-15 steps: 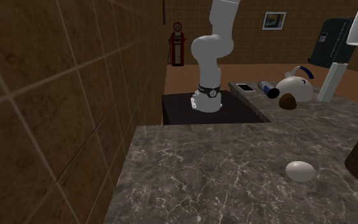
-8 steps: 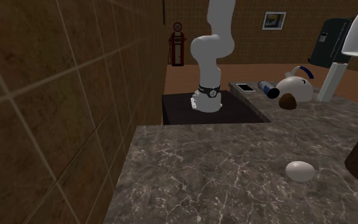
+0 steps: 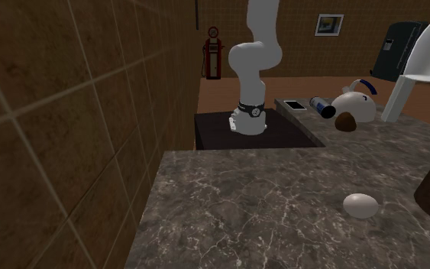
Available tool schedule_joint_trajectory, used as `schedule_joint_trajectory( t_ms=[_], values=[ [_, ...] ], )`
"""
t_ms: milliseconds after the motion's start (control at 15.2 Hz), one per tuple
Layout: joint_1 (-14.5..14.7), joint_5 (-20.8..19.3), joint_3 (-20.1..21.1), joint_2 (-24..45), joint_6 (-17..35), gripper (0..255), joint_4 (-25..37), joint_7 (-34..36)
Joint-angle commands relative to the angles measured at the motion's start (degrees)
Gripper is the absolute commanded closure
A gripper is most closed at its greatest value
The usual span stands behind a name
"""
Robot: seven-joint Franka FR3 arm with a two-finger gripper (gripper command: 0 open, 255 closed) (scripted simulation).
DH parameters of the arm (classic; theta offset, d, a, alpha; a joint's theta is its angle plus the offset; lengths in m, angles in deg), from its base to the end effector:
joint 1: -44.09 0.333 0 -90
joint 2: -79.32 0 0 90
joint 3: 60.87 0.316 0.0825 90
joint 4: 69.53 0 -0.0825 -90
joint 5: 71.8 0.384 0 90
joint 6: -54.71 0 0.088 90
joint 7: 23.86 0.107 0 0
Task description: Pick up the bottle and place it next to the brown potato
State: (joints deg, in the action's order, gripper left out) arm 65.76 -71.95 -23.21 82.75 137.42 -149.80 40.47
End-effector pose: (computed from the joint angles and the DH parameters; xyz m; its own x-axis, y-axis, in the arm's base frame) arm 0.2947 0.4715 0.6658 0.9956 -0.0880 -0.0327 -0.0884 -0.9960 -0.0104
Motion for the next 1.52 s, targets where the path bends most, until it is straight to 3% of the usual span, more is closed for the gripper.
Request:
schedule_joint_trajectory(
  t_ms=[0,1452],
  values=[
    [-0.26,0.47,-0.15,-0.78,1.79,255,-2.36,-0.33],
    [-1.15,2.99,-0.91,-4.84,19.64,255,-23.51,-2.6]
  ],
)
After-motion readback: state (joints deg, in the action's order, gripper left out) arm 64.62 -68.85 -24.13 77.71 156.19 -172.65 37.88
